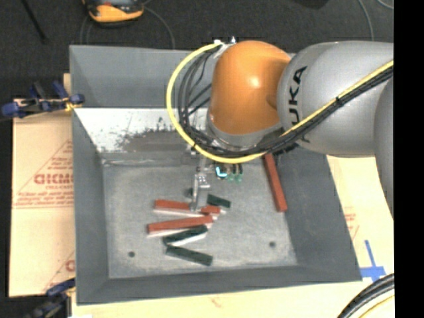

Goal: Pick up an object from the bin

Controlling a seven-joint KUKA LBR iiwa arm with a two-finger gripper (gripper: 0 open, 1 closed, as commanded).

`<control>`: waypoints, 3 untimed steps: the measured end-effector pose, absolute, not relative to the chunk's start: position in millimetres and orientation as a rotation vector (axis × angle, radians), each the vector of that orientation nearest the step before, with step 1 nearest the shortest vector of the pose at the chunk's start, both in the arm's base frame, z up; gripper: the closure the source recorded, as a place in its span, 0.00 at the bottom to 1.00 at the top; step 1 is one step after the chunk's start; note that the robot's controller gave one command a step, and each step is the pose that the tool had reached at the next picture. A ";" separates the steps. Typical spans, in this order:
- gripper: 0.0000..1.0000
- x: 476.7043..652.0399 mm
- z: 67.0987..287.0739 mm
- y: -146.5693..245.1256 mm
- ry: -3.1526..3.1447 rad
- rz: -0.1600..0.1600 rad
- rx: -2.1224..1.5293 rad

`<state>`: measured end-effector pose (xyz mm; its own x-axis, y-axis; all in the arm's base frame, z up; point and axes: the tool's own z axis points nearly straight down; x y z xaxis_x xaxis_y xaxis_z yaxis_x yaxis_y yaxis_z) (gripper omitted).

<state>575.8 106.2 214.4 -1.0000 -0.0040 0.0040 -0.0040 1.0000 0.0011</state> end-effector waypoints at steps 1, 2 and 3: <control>0.00 577.3 219.0 105.7 -3.145 -0.003 0.003; 0.00 567.1 172.4 100.5 -3.151 -0.001 0.077; 1.00 520.3 75.1 105.8 -3.135 -0.001 0.210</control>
Offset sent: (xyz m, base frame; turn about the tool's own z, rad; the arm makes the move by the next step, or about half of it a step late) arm -0.0305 -0.0136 -0.1253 -0.1243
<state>520.3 105.8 75.1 -0.9911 -0.1331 -0.0005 -0.1331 0.9911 0.0004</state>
